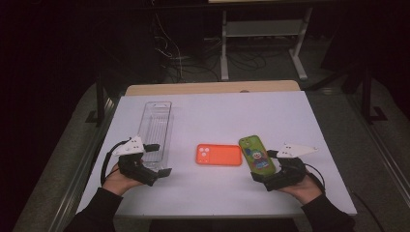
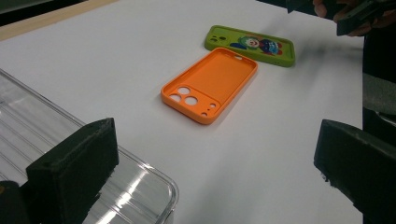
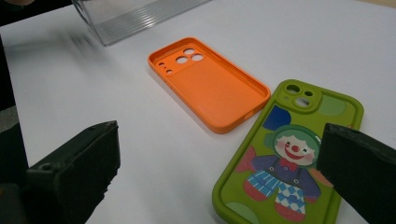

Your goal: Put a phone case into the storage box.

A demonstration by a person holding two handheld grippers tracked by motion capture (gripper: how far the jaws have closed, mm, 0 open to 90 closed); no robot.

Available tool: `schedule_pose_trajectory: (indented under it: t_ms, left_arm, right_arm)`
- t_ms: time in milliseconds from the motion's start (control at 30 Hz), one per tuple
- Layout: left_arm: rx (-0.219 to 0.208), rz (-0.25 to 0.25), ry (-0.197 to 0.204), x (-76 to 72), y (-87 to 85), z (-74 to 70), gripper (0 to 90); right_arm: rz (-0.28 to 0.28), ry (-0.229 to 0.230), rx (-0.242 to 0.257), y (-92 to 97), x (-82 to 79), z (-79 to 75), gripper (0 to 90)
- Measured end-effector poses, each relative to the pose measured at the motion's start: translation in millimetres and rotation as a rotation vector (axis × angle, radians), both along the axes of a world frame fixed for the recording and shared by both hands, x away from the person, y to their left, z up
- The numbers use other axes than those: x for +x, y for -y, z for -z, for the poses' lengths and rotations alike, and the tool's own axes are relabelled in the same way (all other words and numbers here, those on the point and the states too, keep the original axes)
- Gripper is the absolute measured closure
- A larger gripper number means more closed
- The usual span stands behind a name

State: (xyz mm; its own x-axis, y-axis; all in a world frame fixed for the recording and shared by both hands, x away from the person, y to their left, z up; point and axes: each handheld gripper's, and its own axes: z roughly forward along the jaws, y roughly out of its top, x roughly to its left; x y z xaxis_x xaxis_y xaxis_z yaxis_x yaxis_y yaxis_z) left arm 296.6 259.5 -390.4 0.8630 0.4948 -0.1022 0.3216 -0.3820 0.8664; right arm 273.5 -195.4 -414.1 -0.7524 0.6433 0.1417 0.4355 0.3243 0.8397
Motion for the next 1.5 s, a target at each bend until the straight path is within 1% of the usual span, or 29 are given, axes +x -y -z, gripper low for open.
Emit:
schedule_pose_trajectory:
  t_ms: [100, 233, 400, 433, 500, 567, 600, 633, 700, 733, 800, 833, 900, 967, 1033, 1100, 1133, 1167, 1200, 1433, 1500]
  left_arm:
    - [0.004, 0.001, 0.002, -0.2, -0.6, 0.0, 0.0]
    - [0.008, -0.002, 0.001, -0.1, -0.5, -0.4, 0.0]
    - [0.03, -0.013, 0.002, 1.1, -2.8, -0.5, 0.0]
    - [0.026, -0.019, -0.004, 0.9, -2.8, -0.3, 0.0]
    - [0.028, -0.017, -0.005, 1.1, -3.0, -0.2, 0.0]
    - [0.04, -0.01, -0.005, 1.4, -3.6, 0.2, 0.0]
    - [0.039, -0.011, -0.008, 1.9, -3.6, 0.7, 0.0]
    - [0.045, -0.007, -0.005, 2.5, -3.9, 0.7, 0.0]
    - [0.043, -0.005, -0.013, 1.5, -4.1, -0.1, 0.0]
    - [0.032, -0.011, -0.014, 1.8, -4.8, 0.4, 0.0]
    - [0.034, -0.01, -0.011, 2.7, -5.4, 0.4, 0.0]
    - [0.042, -0.009, -0.014, 3.9, -6.7, 0.5, 0.0]
    - [0.037, -0.007, -0.017, 4.6, -7.0, 1.0, 0.0]
    - [0.036, -0.007, -0.019, 4.4, -6.8, 0.9, 0.0]
    - [0.029, -0.007, -0.022, 4.7, -6.0, 1.2, 0.0]
    - [0.035, -0.006, -0.021, 5.1, -5.7, 1.2, 0.0]
    - [0.039, -0.006, -0.022, 5.0, -5.6, 1.1, 0.0]
    - [0.037, -0.007, -0.021, 4.7, -5.1, 1.0, 0.0]
    - [0.046, -0.005, -0.019, 4.6, -5.1, 0.2, 0.0]
    - [0.049, -0.005, -0.024, 4.6, -5.3, -0.4, 0.0]
    - [0.042, -0.008, -0.024, 4.2, -5.5, -0.4, 0.0]
  right_arm:
    - [-0.001, 0.007, 0.011, 0.2, -1.0, -2.3, 0.0]
    - [-0.011, 0.004, 0.006, -0.6, -0.8, -2.0, 0.0]
    - [-0.016, 0.002, -0.003, -0.8, 0.8, -2.2, 0.0]
    - [-0.014, -0.001, -0.006, -1.1, 1.1, -2.2, 0.0]
    - [-0.014, -0.001, -0.008, -1.4, 1.5, -2.6, 0.0]
    - [-0.014, -0.004, -0.012, -1.6, 2.5, -3.8, 0.0]
    - [-0.009, 0.001, -0.013, -1.5, 3.8, -4.3, 0.0]
    - [-0.009, -0.001, -0.01, -2.0, 6.3, -5.4, 0.0]
    - [-0.007, -0.002, -0.012, -2.4, 7.8, -5.6, 0.0]
    - [-0.008, -0.01, -0.02, -3.7, 11.6, -5.7, 0.0]
    - [-0.007, -0.017, -0.023, -4.8, 13.1, -6.4, 0.0]
    - [-0.005, -0.022, -0.018, -5.4, 14.2, -6.8, 0.0]
    - [-0.004, -0.026, -0.015, -7.3, 18.4, -9.5, 0.0]
    - [-0.001, -0.028, -0.016, -7.9, 19.2, -10.7, 0.0]
    - [-0.007, -0.024, -0.021, -9.7, 20.8, -13.7, 0.0]
    - [-0.007, -0.028, -0.022, -10.2, 21.1, -14.5, 0.0]
    - [-0.015, -0.033, -0.024, -10.9, 22.0, -15.7, 0.0]
    - [-0.021, -0.028, -0.027, -11.1, 23.1, -16.2, 0.0]
    - [-0.025, -0.033, -0.029, -11.4, 24.1, -17.0, 0.0]
    - [-0.036, -0.044, -0.041, -16.5, 34.5, -21.6, 0.0]
    - [-0.045, -0.039, -0.054, -19.9, 40.5, -23.0, 0.0]
